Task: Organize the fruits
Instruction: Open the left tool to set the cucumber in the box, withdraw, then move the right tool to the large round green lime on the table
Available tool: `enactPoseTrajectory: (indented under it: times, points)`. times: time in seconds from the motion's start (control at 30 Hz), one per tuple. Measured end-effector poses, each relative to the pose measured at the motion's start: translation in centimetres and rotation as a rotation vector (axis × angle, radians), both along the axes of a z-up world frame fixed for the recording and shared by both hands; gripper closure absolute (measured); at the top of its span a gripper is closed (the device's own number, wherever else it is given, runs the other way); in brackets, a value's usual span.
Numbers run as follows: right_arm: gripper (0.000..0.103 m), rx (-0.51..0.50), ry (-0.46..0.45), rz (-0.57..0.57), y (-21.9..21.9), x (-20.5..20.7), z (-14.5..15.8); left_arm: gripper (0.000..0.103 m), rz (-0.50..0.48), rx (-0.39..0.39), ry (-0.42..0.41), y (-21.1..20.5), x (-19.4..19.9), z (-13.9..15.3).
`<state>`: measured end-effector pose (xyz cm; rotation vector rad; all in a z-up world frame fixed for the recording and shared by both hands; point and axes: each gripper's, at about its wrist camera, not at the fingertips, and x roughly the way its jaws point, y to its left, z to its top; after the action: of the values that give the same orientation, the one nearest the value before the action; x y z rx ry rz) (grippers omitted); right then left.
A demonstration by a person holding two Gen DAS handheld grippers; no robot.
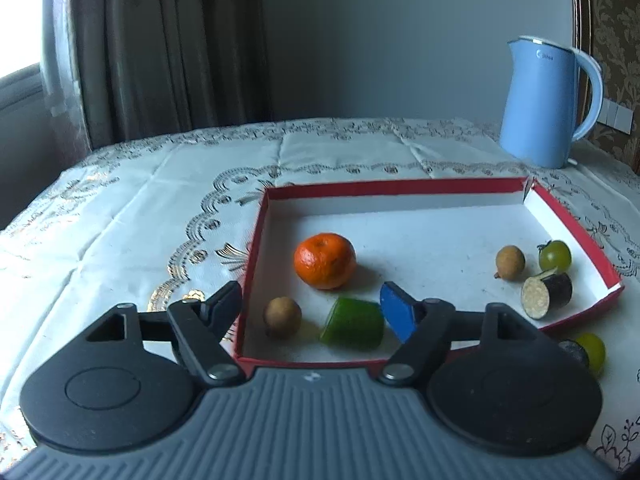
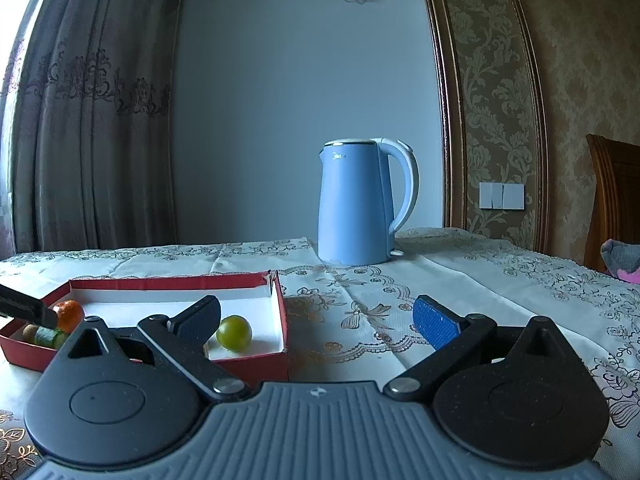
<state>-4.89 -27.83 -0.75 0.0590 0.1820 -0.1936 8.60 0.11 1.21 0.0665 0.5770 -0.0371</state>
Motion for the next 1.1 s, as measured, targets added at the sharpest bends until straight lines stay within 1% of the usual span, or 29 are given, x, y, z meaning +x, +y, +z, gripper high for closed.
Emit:
enactPoseTrajectory:
  times: [0.17, 0.33, 0.47, 0.6, 0.67, 0.77, 0.87, 0.9, 1.0, 1.1]
  points:
    - [0.000, 0.005, -0.003, -0.007, -0.1, 0.0, -0.1, 0.026, 0.006, -0.006, -0.024, 0.3, -1.5, 0.9]
    - [0.000, 0.004, -0.005, -0.008, 0.0, -0.1, -0.1, 0.024, 0.010, -0.017, -0.027, 0.8, -3.0, 0.8]
    - [0.000, -0.005, -0.012, -0.008, 0.1, -0.2, 0.0, 0.024, 0.030, -0.056, -0.015, 1.6, -4.1, 0.4]
    - [0.000, -0.008, -0.011, -0.002, 0.1, -0.1, 0.1, 0.022, 0.054, -0.062, -0.006, 2.3, -5.3, -0.6]
    - [0.000, -0.005, -0.011, 0.003, 0.1, -0.1, 0.1, 0.022, 0.055, -0.081, 0.004, 2.6, -5.6, -1.2]
    - [0.000, -0.002, -0.018, 0.014, 0.0, -0.2, 0.1, 0.022, 0.061, -0.080, 0.024, 2.9, -5.5, -1.7]
    - [0.000, -0.005, -0.043, 0.028, 0.1, -0.6, 0.1, 0.022, 0.068, -0.108, 0.042, 3.2, -5.2, -2.0]
    - [0.000, -0.013, -0.049, 0.037, 0.2, -0.8, 0.1, 0.022, 0.068, -0.106, 0.045, 3.2, -5.1, -2.1]
    - [0.000, -0.074, 0.041, 0.130, 1.2, -1.0, 0.3, 0.021, 0.078, -0.099, 0.046, 3.2, -5.1, -2.4]
    - [0.001, -0.112, 0.097, 0.188, 2.0, -1.2, 0.3, 0.018, 0.081, -0.107, 0.052, 3.4, -4.8, -2.8]
